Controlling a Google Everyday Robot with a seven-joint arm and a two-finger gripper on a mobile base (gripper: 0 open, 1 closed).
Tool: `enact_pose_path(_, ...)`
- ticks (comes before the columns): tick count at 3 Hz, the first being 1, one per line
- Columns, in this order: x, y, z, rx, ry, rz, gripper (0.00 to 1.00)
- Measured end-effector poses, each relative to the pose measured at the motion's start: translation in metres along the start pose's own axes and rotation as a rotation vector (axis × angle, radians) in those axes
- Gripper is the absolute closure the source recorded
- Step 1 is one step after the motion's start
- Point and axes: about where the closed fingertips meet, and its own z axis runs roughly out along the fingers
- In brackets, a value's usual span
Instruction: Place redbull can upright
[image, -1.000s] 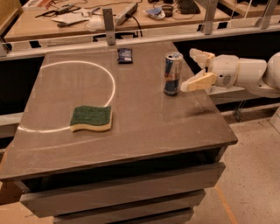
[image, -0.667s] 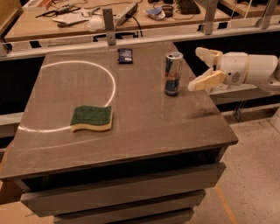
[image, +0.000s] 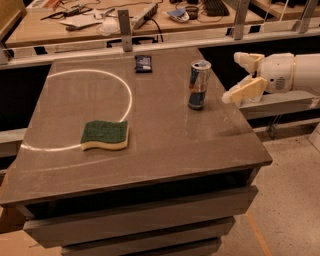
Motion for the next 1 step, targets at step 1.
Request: enact_pose_path(1, 0.0, 0.0, 0.0001, 0.0, 0.0, 0.0, 0.0)
